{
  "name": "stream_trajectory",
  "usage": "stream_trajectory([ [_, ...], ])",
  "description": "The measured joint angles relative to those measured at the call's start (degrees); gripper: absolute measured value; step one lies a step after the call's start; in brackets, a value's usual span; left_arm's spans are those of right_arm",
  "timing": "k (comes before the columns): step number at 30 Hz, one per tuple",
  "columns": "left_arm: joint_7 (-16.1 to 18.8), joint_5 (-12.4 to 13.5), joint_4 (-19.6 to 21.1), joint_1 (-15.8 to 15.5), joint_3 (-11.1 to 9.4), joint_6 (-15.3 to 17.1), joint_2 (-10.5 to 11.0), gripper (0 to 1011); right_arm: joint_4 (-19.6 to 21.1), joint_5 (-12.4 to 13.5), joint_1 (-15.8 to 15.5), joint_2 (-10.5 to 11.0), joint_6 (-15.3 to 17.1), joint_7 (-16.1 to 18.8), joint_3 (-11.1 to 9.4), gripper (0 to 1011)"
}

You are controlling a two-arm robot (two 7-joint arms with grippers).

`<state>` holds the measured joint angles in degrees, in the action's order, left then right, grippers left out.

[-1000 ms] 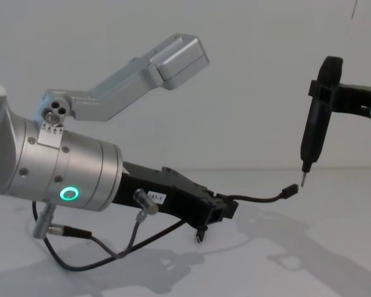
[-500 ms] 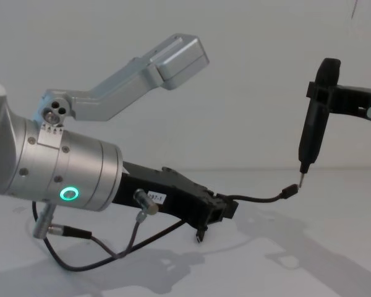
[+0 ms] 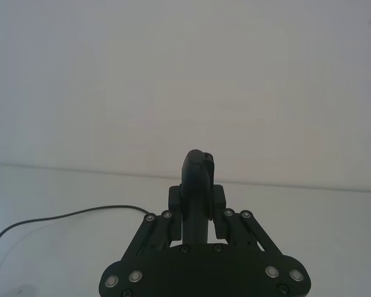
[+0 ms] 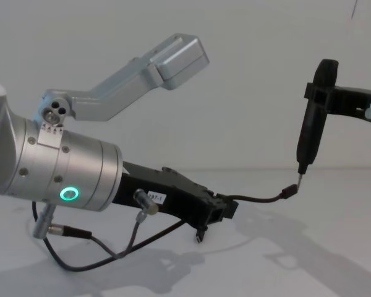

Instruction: Pick up the data cable with the one hand.

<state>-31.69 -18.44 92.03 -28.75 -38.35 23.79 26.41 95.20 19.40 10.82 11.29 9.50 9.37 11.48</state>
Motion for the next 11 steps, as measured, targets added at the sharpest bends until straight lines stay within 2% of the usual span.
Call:
stream_trajectory([
  [11, 0.0, 0.0, 0.0, 0.0, 0.0, 0.0, 0.0, 38, 0.0, 0.0, 0.0, 0.0, 0.1, 0.1, 0.1, 279],
])
